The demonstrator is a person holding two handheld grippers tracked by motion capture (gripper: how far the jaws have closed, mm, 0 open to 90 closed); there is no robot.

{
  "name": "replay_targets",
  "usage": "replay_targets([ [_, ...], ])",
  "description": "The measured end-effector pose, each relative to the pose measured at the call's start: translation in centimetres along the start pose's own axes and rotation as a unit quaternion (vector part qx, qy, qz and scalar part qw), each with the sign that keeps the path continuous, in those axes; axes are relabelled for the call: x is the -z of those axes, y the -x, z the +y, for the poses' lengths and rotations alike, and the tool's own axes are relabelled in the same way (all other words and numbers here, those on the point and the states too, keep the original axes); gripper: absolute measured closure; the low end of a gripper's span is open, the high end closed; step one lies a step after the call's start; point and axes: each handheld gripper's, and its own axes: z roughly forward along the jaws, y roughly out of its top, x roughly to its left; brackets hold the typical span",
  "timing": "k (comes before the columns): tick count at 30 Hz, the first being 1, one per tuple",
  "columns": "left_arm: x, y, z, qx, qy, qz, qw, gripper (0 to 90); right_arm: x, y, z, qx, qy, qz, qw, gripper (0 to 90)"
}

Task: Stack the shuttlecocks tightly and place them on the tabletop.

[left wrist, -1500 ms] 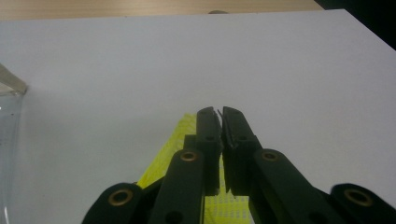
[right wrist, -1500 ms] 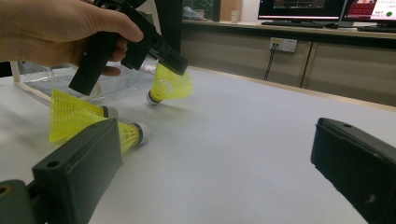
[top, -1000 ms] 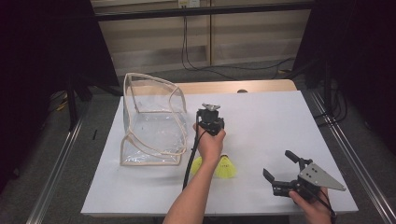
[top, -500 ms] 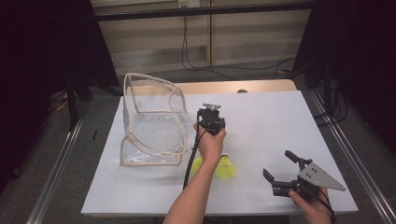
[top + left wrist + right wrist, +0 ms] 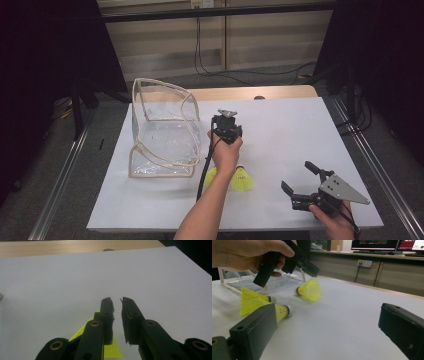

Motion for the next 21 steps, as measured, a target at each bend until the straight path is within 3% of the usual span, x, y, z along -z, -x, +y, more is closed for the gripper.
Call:
replay_targets([
  [12,-0.2,-0.7,-0.1,0.002,-0.008,0.003,1.0000,80.9,0.0,0.0,0.0,0.000,0.001,0.001,1.0000,1.3],
  [15,-0.2,-1.0,0.2,0.002,0.015,0.010,0.9998,79.5,0.0,0.0,0.0,0.000,0.000,0.000,1.0000,1.3],
  [21,-0.6,-1.9,0.2,0.000,0.023,0.036,0.9991,82.4,0.1,0.1,0.0,-0.002,0.001,-0.001,1.0000,1.3],
])
